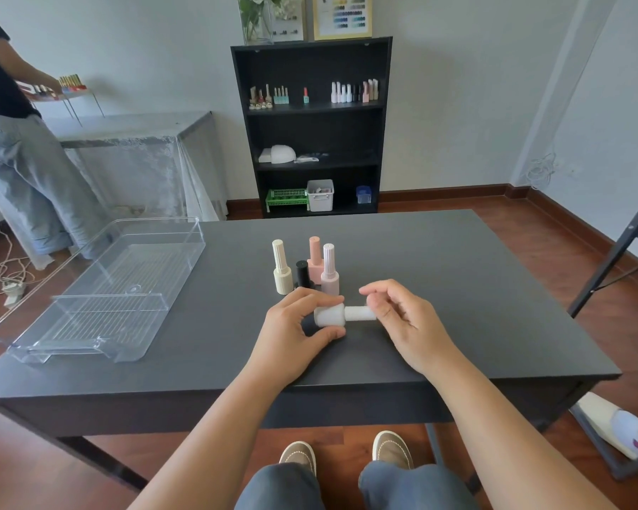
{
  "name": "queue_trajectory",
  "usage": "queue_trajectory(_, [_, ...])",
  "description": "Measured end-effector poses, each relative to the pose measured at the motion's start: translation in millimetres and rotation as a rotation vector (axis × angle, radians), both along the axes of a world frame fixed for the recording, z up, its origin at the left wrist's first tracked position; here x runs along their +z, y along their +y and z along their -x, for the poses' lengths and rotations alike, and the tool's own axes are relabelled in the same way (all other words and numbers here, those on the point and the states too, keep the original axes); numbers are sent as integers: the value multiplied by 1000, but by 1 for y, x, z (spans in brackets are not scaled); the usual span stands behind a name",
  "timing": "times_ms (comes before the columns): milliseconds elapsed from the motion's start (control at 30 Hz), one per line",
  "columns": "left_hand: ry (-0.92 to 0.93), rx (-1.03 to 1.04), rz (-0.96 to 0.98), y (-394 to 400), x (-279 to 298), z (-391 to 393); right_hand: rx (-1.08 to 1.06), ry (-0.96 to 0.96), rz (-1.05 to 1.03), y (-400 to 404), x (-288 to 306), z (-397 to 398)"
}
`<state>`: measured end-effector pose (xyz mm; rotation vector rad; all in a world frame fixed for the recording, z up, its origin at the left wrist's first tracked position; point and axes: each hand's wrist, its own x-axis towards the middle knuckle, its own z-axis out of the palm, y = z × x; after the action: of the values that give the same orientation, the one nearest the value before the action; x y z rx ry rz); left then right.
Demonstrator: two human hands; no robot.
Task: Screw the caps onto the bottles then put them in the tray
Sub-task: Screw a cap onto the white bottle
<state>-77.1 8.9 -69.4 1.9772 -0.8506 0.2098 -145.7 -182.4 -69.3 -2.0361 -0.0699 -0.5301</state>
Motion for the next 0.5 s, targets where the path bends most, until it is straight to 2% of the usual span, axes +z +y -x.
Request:
queue_trajectory(167, [-12, -1, -2, 0, 0, 0, 37, -14, 217, 0, -2, 0])
queue_trajectory(500, [-38, -20, -37, -1, -2, 1, -7, 145, 97, 0, -3, -2])
